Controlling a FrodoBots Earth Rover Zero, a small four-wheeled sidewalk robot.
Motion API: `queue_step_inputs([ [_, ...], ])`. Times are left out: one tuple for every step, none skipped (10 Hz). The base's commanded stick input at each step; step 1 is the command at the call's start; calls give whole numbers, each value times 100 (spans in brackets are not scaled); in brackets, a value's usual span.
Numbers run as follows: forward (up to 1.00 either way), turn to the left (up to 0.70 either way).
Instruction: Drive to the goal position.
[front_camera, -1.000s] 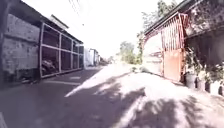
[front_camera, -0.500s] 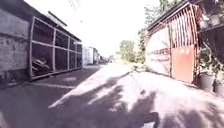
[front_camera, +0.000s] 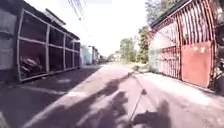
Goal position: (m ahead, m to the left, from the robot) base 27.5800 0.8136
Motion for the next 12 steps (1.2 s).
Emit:
queue_step_inputs([
  [100, 0],
  [100, 0],
  [100, 0],
  [100, 0],
  [100, 0],
  [100, 0],
  [100, 0],
  [100, 0],
  [100, 0],
  [100, 0],
  [100, 0],
  [100, 0],
])
